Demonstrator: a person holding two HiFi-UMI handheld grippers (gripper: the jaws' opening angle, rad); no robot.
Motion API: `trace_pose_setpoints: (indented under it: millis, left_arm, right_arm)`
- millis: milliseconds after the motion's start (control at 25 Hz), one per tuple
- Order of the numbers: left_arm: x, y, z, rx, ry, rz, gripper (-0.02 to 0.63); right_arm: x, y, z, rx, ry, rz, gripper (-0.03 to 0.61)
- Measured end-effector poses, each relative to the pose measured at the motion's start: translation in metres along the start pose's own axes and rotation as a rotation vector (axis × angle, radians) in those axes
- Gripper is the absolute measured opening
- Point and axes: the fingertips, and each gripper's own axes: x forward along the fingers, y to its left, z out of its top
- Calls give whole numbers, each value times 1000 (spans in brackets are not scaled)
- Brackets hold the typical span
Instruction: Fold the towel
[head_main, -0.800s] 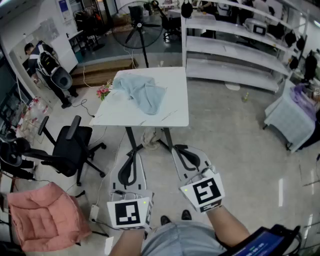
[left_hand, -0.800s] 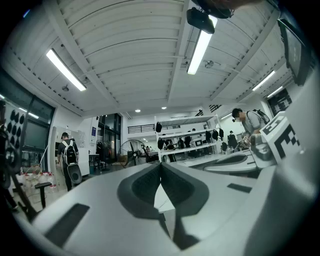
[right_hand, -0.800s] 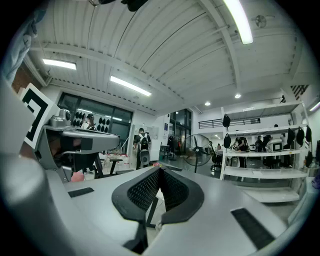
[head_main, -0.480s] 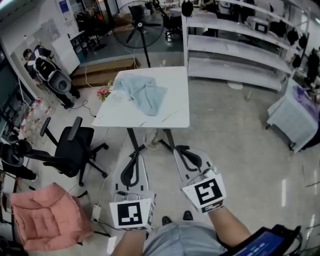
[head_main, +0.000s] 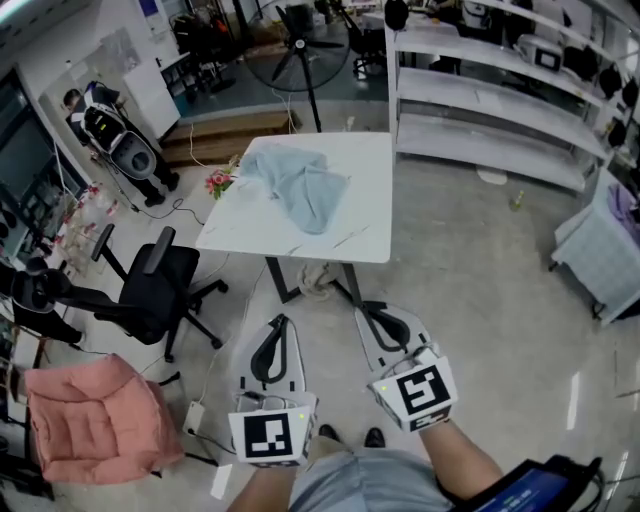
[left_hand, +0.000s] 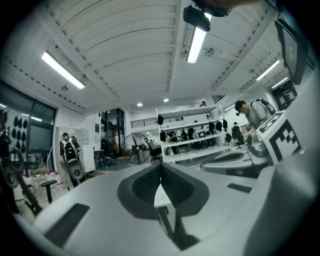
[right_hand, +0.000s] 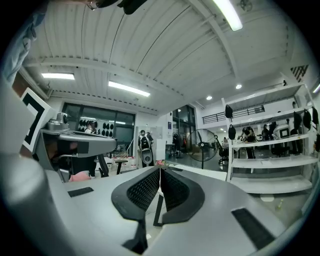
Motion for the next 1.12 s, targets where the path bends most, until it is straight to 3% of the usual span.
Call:
trace_pose_setpoints:
  millis: [400,760,1120]
  left_arm:
    - [39,44,-31,-26,42,43,8]
    - [128,110,-65,-77,77,-14,9]
    - [205,177,-68,-88,67,-62,8]
  right_arm:
    - [62,-10,-28,24,61,21,15]
    - [165,-30,-51,4,145,-14,15]
    - [266,-49,-48,-2,185,-51,15]
